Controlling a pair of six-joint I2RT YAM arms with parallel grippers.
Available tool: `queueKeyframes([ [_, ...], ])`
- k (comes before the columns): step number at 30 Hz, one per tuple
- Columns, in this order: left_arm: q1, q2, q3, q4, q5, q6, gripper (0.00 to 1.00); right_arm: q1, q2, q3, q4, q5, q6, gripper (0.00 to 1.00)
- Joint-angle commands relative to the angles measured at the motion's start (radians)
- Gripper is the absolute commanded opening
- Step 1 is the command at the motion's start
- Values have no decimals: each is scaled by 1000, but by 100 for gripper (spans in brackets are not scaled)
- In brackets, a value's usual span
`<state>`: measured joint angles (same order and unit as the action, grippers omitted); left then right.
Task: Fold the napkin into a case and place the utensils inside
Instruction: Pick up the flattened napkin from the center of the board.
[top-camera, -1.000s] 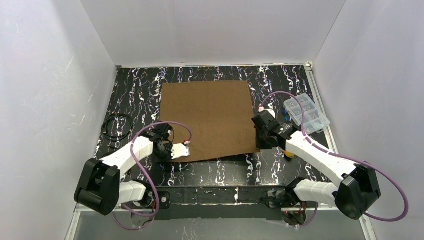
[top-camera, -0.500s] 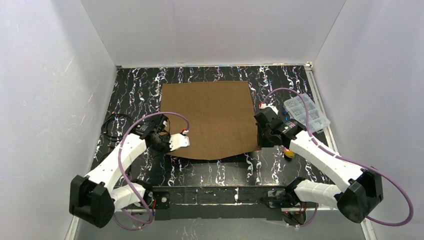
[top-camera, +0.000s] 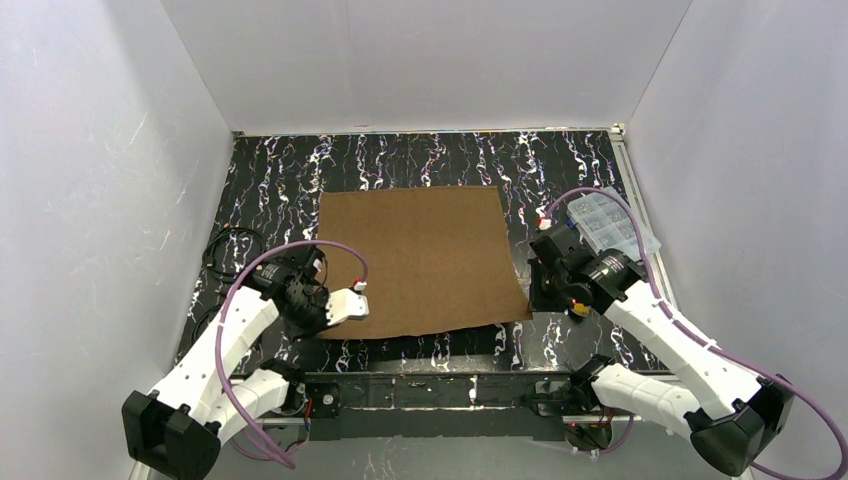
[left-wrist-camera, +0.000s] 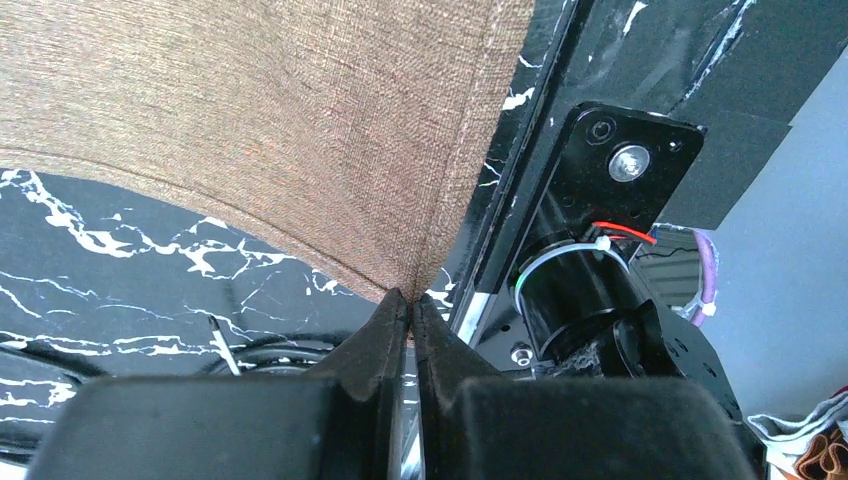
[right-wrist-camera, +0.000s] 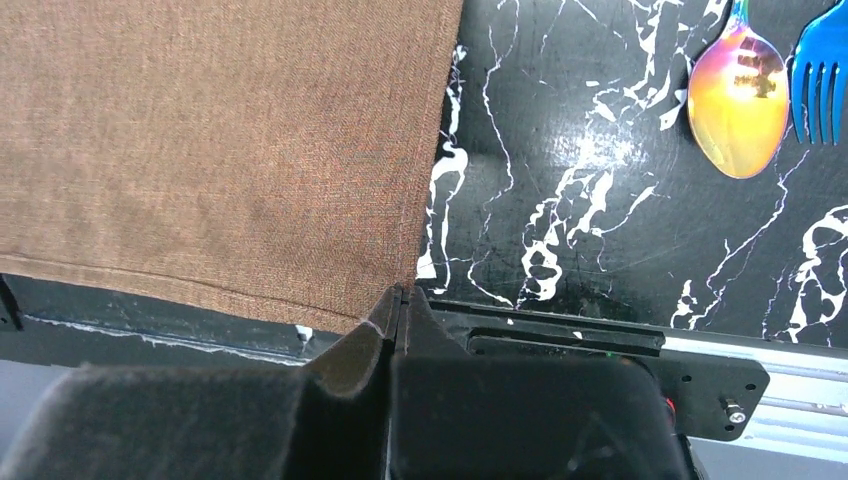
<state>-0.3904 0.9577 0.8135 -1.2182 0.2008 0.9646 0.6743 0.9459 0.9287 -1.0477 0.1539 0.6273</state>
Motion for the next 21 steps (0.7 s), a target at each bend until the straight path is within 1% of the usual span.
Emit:
queueKeyframes([
  [1, -2, 38, 102, -14, 17, -26, 0, -2, 49, 99, 5, 18, 5, 1],
  [4, -2, 118, 205, 47, -31, -65, 0, -2, 126, 176, 49, 53, -23, 1],
  [7, -2, 196, 280, 134, -136, -99, 0, -2, 208, 248, 98, 96, -59, 1],
  [9, -1, 249, 324, 160, -171, -117, 0, -9, 261, 288, 134, 119, -75, 1],
  [14, 7, 342, 367, 264, -275, -138, 0, -75, 369, 362, 218, 132, -128, 1],
  [17, 27, 390, 382, 336, -327, -139, 0, -129, 435, 397, 267, 129, -163, 1],
  [21, 65, 475, 441, 409, -382, -145, 0, -190, 538, 445, 327, 105, -186, 1],
])
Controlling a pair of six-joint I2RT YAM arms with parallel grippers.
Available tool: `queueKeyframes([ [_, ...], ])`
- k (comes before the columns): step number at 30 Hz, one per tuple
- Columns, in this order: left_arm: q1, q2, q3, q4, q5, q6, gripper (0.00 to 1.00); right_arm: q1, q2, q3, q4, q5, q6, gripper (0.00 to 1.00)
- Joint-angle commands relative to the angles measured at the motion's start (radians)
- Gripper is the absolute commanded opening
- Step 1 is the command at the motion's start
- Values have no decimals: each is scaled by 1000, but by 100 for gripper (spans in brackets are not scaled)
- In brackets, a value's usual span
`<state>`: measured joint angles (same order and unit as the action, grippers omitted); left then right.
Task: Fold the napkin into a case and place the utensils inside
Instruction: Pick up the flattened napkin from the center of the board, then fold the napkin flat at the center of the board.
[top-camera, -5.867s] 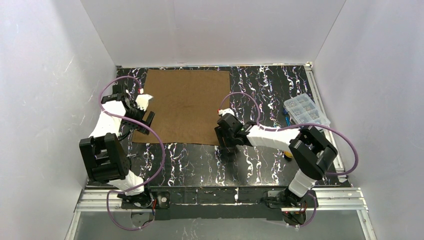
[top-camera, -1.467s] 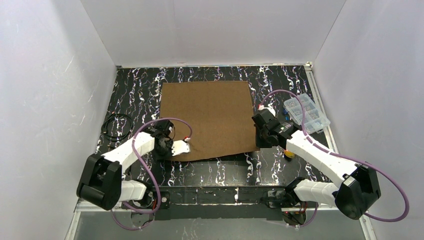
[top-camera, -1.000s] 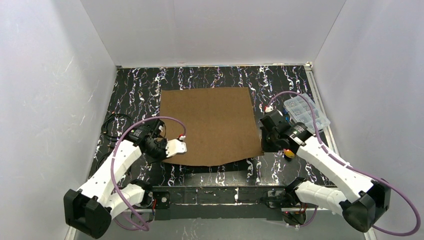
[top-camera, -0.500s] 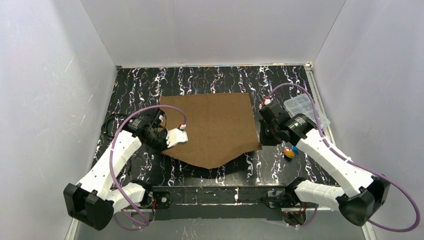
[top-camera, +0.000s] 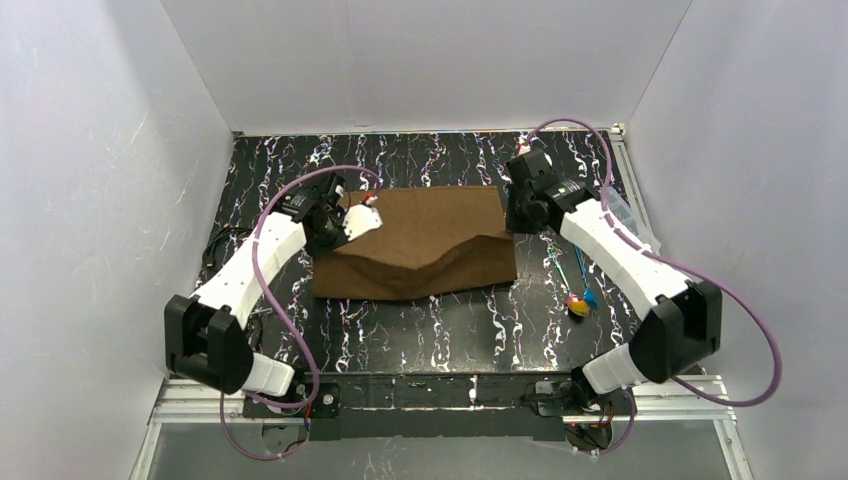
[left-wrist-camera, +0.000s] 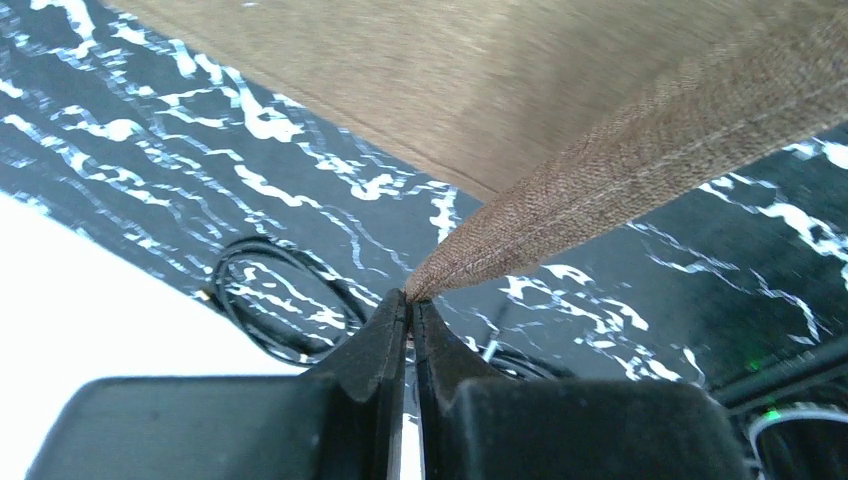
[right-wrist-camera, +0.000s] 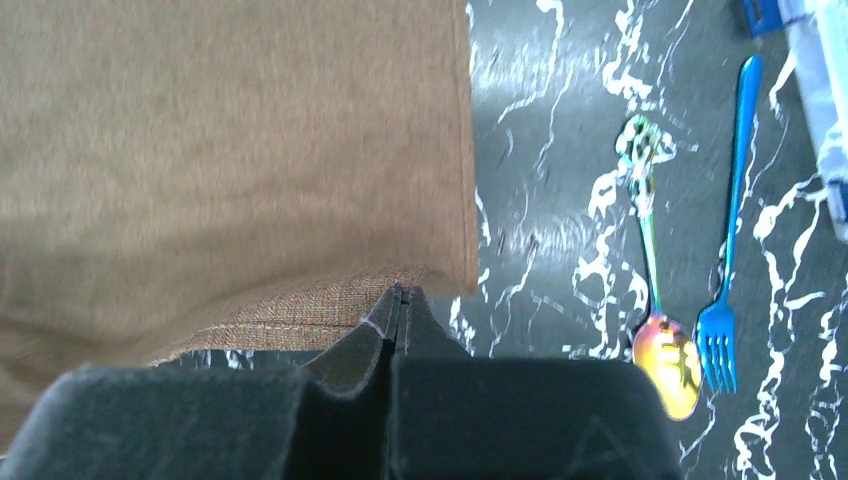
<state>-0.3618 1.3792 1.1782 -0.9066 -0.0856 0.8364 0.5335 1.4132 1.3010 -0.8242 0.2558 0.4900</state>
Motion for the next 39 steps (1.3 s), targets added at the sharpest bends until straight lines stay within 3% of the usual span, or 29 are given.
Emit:
queueKeyframes([
  [1, 43, 85, 90, 118, -120, -16, 0, -58, 91, 87, 120, -5, -51, 1],
  [16, 80, 422, 270, 212, -171, -19, 0, -99, 410, 276, 192, -47, -85, 1],
  [39, 131, 613, 453, 249, -233, 27, 0, -183, 616, 488, 194, -70, -123, 1],
])
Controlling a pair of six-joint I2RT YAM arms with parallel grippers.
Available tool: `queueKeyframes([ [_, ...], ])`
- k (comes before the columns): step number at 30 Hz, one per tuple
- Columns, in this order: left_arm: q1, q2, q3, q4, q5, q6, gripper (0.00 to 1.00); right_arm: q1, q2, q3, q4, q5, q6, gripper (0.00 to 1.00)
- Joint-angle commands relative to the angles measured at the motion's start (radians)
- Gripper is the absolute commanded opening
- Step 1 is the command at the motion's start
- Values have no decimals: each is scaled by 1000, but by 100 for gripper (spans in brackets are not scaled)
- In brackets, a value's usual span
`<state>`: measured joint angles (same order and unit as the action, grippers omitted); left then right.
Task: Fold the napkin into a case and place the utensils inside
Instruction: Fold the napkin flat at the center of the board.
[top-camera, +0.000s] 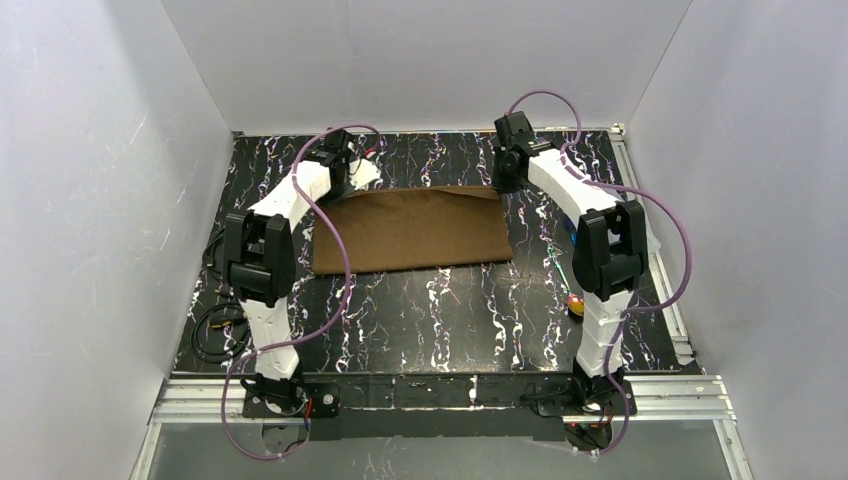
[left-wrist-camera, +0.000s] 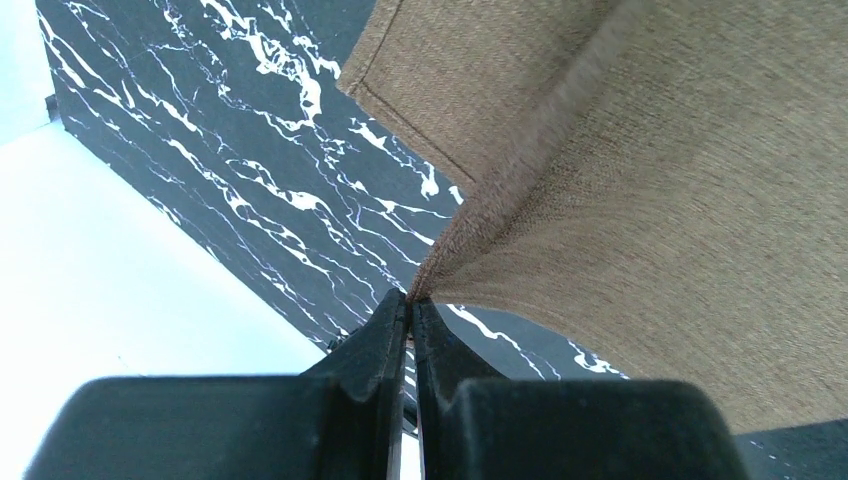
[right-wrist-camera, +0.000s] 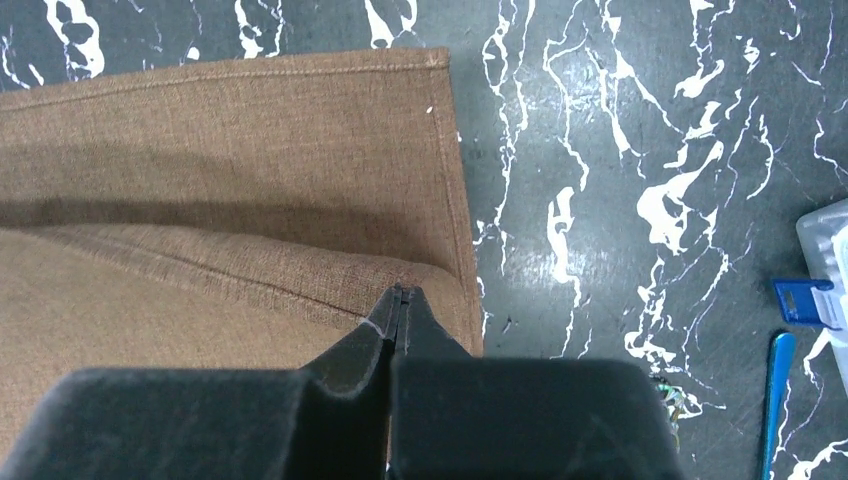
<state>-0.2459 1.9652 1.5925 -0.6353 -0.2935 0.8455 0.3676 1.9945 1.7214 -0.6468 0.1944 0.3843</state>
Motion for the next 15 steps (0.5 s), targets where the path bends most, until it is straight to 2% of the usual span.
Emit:
queueKeyframes([
  [1, 14, 37, 46, -20, -25, 17, 0, -17, 47, 79, 15, -10, -17, 1],
  [15, 14, 113, 85, 4, 1, -1, 0, -22, 181, 193, 3, -29, -16, 1],
])
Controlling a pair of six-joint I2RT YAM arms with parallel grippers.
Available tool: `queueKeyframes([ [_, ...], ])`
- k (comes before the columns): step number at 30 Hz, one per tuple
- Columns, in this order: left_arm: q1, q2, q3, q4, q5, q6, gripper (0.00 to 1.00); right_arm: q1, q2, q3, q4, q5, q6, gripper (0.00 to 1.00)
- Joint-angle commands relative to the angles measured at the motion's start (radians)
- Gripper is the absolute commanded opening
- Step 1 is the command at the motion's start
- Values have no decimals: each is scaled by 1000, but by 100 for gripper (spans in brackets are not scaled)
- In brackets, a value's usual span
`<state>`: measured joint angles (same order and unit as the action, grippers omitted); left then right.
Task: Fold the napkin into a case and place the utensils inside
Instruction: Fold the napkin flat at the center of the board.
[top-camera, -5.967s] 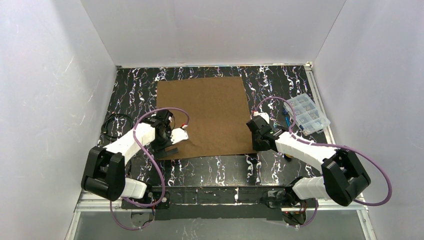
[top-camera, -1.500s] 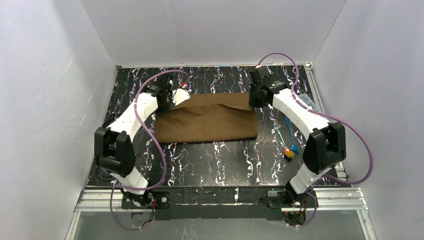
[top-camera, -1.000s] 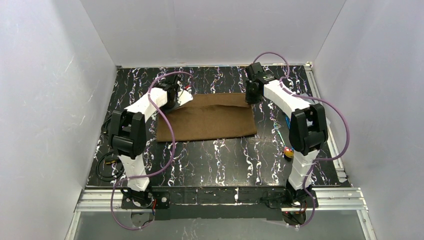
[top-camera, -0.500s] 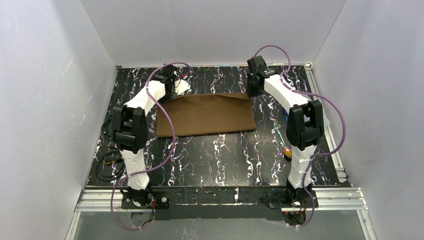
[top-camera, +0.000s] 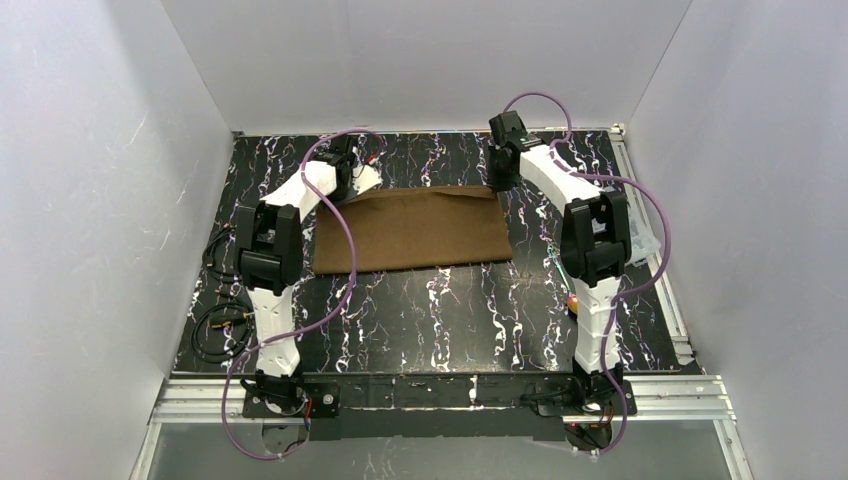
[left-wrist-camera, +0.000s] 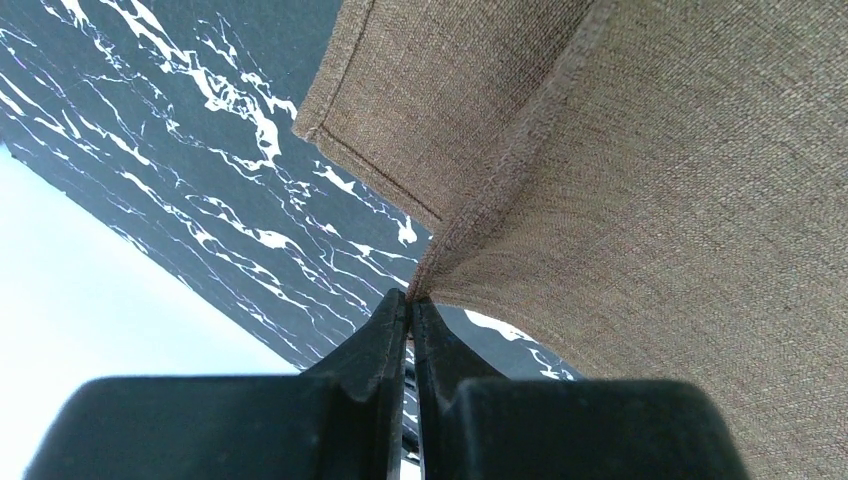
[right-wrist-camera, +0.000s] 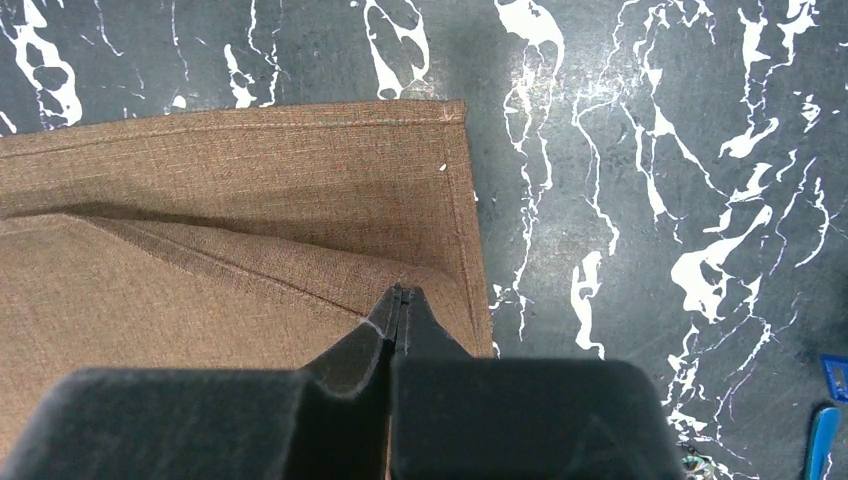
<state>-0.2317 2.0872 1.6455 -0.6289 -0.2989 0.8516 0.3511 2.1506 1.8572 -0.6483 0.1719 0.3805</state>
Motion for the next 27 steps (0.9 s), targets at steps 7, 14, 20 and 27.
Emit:
queueKeyframes([
  [7, 1, -3, 23, 36, -17, 11, 0, -14, 58, 94, 3, 10, -11, 1],
  [14, 0, 13, 44, 65, -30, 5, 0, -18, 100, 139, -5, -2, -8, 1],
  [20, 0, 9, 15, 107, -64, 23, 8, -18, 118, 156, 2, -7, -14, 31],
  [27, 4, -39, -15, 200, -83, 41, 22, -21, 121, 203, 9, 41, -36, 48],
])
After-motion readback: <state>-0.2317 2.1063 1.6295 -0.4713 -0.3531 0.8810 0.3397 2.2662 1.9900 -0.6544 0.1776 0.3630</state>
